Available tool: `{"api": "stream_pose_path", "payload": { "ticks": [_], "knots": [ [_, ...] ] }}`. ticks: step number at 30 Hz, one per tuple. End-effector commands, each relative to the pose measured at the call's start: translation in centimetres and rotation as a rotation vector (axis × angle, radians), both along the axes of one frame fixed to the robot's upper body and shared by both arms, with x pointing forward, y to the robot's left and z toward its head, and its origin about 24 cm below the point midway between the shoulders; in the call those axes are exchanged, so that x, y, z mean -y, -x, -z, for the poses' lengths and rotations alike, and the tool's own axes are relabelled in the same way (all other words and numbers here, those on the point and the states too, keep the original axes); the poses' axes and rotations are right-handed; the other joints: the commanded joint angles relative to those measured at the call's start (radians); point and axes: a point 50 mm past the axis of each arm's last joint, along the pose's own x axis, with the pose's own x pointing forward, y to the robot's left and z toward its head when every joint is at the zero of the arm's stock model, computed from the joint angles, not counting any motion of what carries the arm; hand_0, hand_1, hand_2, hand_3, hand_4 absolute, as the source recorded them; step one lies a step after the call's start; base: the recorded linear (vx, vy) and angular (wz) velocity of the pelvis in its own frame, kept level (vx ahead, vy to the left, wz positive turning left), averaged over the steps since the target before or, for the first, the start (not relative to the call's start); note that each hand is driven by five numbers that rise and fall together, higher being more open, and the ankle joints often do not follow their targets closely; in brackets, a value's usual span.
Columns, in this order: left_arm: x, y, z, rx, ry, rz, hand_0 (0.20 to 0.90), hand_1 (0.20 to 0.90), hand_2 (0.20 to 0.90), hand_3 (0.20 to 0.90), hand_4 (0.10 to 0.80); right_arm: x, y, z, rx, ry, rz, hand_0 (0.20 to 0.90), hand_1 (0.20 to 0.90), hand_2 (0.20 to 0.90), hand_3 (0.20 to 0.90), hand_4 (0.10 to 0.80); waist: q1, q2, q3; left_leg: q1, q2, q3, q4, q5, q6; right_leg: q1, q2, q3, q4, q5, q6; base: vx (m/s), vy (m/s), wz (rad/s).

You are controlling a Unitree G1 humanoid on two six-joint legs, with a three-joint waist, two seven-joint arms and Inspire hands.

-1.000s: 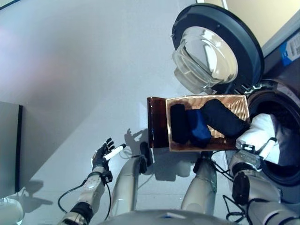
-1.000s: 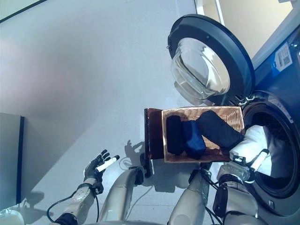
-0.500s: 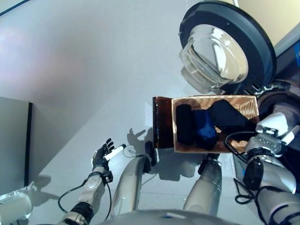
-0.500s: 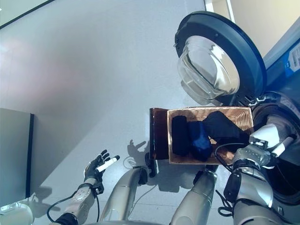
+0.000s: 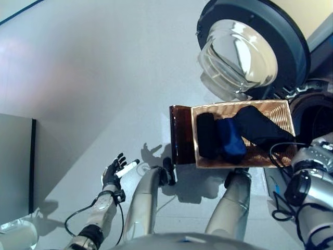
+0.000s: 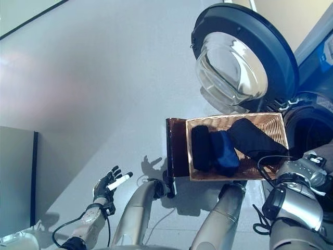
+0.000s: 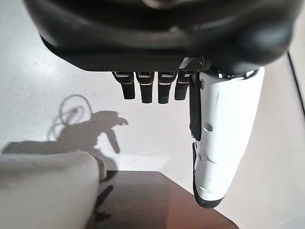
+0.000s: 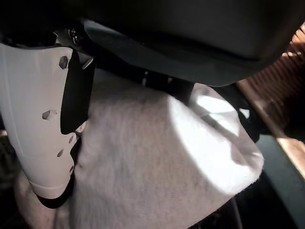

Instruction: Pick up the clothes and place them into the washing machine

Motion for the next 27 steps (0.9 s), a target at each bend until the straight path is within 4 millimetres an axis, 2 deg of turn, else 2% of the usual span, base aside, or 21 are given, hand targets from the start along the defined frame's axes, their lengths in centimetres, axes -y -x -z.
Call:
{"api": "stream_pose_path", "payload": {
  "ticks": [1, 2, 3, 5, 7, 9, 10, 13, 15, 18, 20, 21, 22, 27],
  "knots": [
    [-4.1, 0.6, -1.5, 0.07, -0.092, -0.092, 0.9, 0.9, 0.9, 0.9, 0.8, 4.6, 2.8, -7.9, -0.02, 0.349, 0.158, 0.2, 0.2, 0.2, 0.2, 0.3, -0.005, -0.006, -0.039, 0.057, 0.085, -0.072, -0.004, -0.034, -0.137, 0.017, 0.026, 0.051, 0.042, -0.017, -0.075, -0.109, 0.002, -0.06],
    [-4.1, 0.6, -1.5, 0.069, -0.092, -0.092, 0.9, 0.9, 0.9, 0.9, 0.8, 4.5, 2.8, -8.0, -0.021, 0.349, 0.159, 0.2, 0.2, 0.2, 0.2, 0.3, -0.006, -0.007, -0.033, 0.044, 0.086, -0.065, -0.001, -0.014, -0.133, 0.006, 0.023, 0.048, 0.039, 0.003, -0.085, -0.015, -0.014, -0.08],
    [-4.4, 0.7, -1.5, 0.064, -0.1, -0.1, 0.9, 0.9, 0.9, 0.9, 0.8, 4.7, 3.0, -8.1, -0.026, 0.35, 0.17, 0.2, 0.2, 0.2, 0.2, 0.3, -0.007, -0.008, -0.035, 0.044, 0.089, -0.077, 0.024, -0.041, -0.138, 0.004, 0.028, 0.06, 0.069, -0.027, -0.079, 0.0, 0.0, 0.0],
    [-4.7, 0.7, -1.5, 0.062, -0.104, -0.111, 0.9, 0.9, 0.9, 0.9, 0.8, 4.8, 3.3, -8.2, -0.034, 0.347, 0.184, 0.2, 0.2, 0.2, 0.2, 0.3, -0.01, -0.013, -0.029, 0.036, 0.096, -0.084, 0.054, -0.057, -0.138, -0.008, 0.035, 0.065, 0.103, -0.051, -0.085, 0.03, -0.043, 0.0],
    [-5.3, 1.0, -1.5, 0.049, -0.116, -0.125, 0.9, 0.9, 0.9, 0.9, 0.8, 5.6, 4.3, -8.7, -0.061, 0.35, 0.209, 0.2, 0.2, 0.2, 0.2, 0.3, -0.012, -0.022, -0.027, 0.028, 0.105, -0.087, 0.073, -0.066, -0.143, -0.014, 0.036, 0.062, 0.126, -0.061, -0.088, -0.005, -0.051, -0.06],
    [-5.3, 1.1, -1.4, 0.049, -0.114, -0.126, 0.9, 0.9, 0.9, 0.9, 0.8, 5.8, 4.3, -9.2, -0.072, 0.366, 0.204, 0.2, 0.2, 0.2, 0.2, 0.3, -0.011, -0.023, -0.029, 0.024, 0.107, -0.087, 0.073, -0.066, -0.145, -0.018, 0.038, 0.061, 0.126, -0.063, -0.089, 0.003, -0.035, -0.01],
    [-5.8, 1.5, -1.3, 0.034, -0.128, -0.134, 0.9, 0.9, 0.9, 0.9, 0.8, 6.0, 4.3, -10.4, -0.072, 0.412, 0.196, 0.2, 0.2, 0.2, 0.2, 0.3, -0.006, -0.028, -0.033, 0.024, 0.107, -0.085, 0.062, -0.062, -0.146, -0.02, 0.041, 0.059, 0.116, -0.056, -0.087, 0.002, -0.025, 0.06],
    [-5.8, 1.9, -1.0, 0.02, -0.133, -0.132, 0.9, 0.9, 0.9, 0.9, 0.8, 6.1, 4.1, -11.7, -0.055, 0.441, 0.204, 0.2, 0.2, 0.2, 0.2, 0.3, -0.002, -0.029, -0.038, 0.025, 0.105, -0.081, 0.042, -0.052, -0.146, -0.025, 0.043, 0.057, 0.101, -0.048, -0.086, 0.0, 0.0, 0.0],
    [-5.8, 2.1, -0.9, 0.017, -0.136, -0.131, 0.9, 0.9, 0.9, 0.9, 0.8, 6.8, 5.0, -13.3, -0.052, 0.461, 0.25, 0.2, 0.2, 0.2, 0.2, 0.3, 0.0, -0.028, -0.043, 0.022, 0.099, -0.076, 0.017, -0.038, -0.145, -0.03, 0.043, 0.06, 0.083, -0.038, -0.084, -0.002, 0.015, -0.01],
    [-5.7, 2.0, -1.0, 0.021, -0.133, -0.133, 0.9, 0.9, 0.9, 0.9, 0.8, 7.3, 6.5, -12.7, -0.078, 0.414, 0.308, 0.2, 0.2, 0.2, 0.2, 0.3, -0.005, -0.024, -0.048, 0.007, 0.098, -0.08, 0.017, -0.03, -0.147, -0.039, 0.039, 0.058, 0.088, -0.039, -0.086, 0.0, 0.0, 0.0],
    [-5.8, 2.0, -1.1, 0.024, -0.133, -0.145, 0.9, 0.9, 0.9, 0.9, 0.8, 7.3, 6.5, -11.6, -0.123, 0.393, 0.281, 0.2, 0.2, 0.2, 0.2, 0.3, -0.001, -0.025, -0.054, 0.002, 0.101, -0.08, 0.021, -0.03, -0.147, -0.043, 0.04, 0.056, 0.093, -0.042, -0.087, 0.006, -0.007, 0.02],
    [-5.8, 2.0, -1.0, 0.023, -0.133, -0.153, 0.9, 0.9, 0.9, 0.9, 0.8, 7.1, 6.3, -11.0, -0.125, 0.382, 0.27, 0.367, 0.367, 0.367, 0.367, 0.42, -0.001, -0.025, -0.057, 0.001, 0.101, -0.081, 0.023, -0.031, -0.146, -0.045, 0.04, 0.056, 0.095, -0.043, -0.088, 0.02, 0.006, 0.04],
    [-6.0, 2.1, -0.8, 0.01, -0.138, -0.169, 0.9, 0.9, 0.9, 0.9, 0.8, 6.6, 5.3, -10.1, -0.12, 0.376, 0.227, 0.9, 0.9, 0.9, 0.9, 0.8, 0.002, -0.027, -0.062, 0.006, 0.103, -0.079, 0.02, -0.033, -0.146, -0.047, 0.04, 0.057, 0.094, -0.042, -0.087, 0.0, 0.0, 0.0],
    [-5.9, 1.8, -0.9, 0.018, -0.123, -0.168, 0.9, 0.9, 0.9, 0.9, 0.8, 5.6, 3.7, -9.2, -0.096, 0.374, 0.162, 0.9, 0.9, 0.9, 0.9, 0.8, 0.002, -0.027, -0.061, 0.02, 0.105, -0.071, 0.014, -0.034, -0.145, -0.039, 0.041, 0.06, 0.09, -0.039, -0.084, 0.0, 0.0, 0.0]
  ]
}}
